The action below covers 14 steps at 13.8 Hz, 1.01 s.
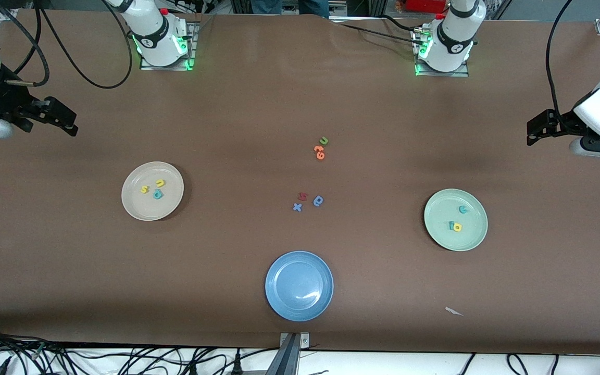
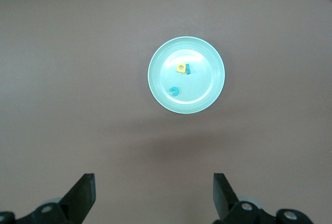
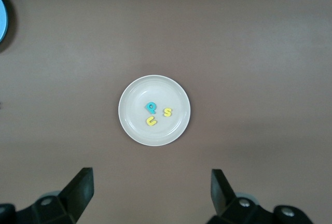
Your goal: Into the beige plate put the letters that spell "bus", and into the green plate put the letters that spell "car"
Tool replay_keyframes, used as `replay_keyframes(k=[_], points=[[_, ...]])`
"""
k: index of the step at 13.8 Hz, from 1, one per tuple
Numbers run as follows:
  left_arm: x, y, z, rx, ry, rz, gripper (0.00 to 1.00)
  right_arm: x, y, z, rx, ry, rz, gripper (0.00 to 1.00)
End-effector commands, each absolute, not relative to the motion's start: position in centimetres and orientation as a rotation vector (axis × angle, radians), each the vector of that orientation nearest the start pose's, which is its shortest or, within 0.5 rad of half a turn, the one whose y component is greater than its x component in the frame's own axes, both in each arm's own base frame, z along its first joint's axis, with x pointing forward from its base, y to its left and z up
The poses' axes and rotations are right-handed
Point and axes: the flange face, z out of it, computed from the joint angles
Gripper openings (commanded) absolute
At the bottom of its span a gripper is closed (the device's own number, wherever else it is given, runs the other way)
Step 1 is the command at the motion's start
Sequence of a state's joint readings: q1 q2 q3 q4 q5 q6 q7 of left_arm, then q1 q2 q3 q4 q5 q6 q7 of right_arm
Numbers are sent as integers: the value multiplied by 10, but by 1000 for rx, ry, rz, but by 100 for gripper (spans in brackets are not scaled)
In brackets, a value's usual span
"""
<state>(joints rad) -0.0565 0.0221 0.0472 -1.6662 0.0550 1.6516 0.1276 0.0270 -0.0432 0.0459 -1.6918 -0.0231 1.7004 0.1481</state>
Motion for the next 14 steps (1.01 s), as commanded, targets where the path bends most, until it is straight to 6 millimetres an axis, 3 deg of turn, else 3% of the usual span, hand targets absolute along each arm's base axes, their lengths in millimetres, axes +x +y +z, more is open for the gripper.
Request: replay_keyframes(k=[1,7,10,14], points=[[563,4,573,-3110,248,55,100,545,35,601,-3155,108,-83,100],[557,0,588,-3110,245,103,100,547,34,591,-3148,114,-48,100],[557,-5,588,-3109,257,108,100,542,37,591,-3155,13,-4,100],[555,-5,586,-3108,269,141,100,546,33,590,-3148,28,-13,100]])
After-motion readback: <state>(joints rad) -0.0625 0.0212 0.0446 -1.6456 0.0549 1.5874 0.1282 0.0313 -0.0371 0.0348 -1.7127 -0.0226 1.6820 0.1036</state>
